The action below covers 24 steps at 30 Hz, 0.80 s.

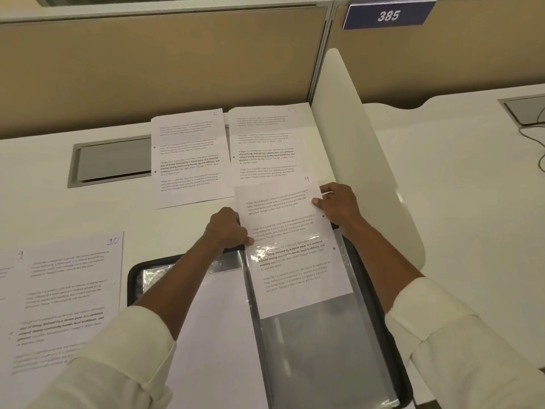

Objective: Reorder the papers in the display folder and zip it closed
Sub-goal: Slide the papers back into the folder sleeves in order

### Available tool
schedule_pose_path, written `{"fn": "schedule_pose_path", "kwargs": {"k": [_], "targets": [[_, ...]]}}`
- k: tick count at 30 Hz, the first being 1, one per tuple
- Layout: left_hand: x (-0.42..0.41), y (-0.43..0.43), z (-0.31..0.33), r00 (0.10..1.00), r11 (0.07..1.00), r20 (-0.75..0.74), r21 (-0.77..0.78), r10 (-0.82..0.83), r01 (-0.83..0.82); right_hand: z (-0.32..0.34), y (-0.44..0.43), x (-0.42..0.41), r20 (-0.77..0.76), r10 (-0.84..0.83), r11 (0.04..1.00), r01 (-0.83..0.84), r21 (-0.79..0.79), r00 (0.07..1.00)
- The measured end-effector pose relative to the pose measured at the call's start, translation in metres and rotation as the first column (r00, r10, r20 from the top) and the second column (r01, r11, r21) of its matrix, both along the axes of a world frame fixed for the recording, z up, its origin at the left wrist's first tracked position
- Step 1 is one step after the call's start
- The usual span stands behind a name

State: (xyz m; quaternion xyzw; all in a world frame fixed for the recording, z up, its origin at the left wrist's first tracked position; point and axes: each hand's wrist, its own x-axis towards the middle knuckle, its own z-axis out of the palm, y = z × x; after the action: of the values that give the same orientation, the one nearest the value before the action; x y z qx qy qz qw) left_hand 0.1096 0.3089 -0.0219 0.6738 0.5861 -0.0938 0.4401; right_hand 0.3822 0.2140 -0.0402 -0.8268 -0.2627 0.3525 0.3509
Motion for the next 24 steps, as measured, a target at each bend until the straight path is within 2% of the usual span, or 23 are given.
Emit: {"fn": "schedule_pose_path", "kwargs": {"k": [4,7,9,15,19,21,24], "targets": [[-0.001,0.004,0.002,0.988,0.992,0.094,0.004,0.126,-0.127,0.0,-0.009,0.001,0.096,0.102,0.994,-0.097,-0.059,0.99],[0.001,0.013,0.0,0.944,0.961,0.189,0.01,0.271,-0.278,0.003,-0.014,0.002,0.099,0.128,0.99,-0.121,-0.071,0.987],[0.001,0.015,0.001,0.926,0.947,0.2,-0.02,0.319,-0.322,0.004,-0.013,0.002,0.101,0.129,0.99,-0.121,-0.074,0.987],[-0.006,0.008,-0.007,0.979,0.986,0.116,-0.002,0.167,-0.168,0.004,-0.009,0.0,0.071,0.082,0.997,-0.082,-0.009,0.994],[-0.011,-0.001,-0.006,0.993,0.995,0.087,0.049,0.084,-0.089,0.012,0.0,-0.007,0.16,0.096,0.993,-0.106,0.055,0.982],[-0.013,-0.003,-0.006,0.992,0.995,0.094,0.041,0.09,-0.094,0.021,0.007,-0.01,0.203,0.153,0.981,-0.174,0.089,0.967],[-0.016,-0.006,-0.005,0.992,0.996,0.097,0.036,0.083,-0.086,0.033,0.022,-0.01,0.29,0.38,0.913,-0.407,0.035,0.878]]}}
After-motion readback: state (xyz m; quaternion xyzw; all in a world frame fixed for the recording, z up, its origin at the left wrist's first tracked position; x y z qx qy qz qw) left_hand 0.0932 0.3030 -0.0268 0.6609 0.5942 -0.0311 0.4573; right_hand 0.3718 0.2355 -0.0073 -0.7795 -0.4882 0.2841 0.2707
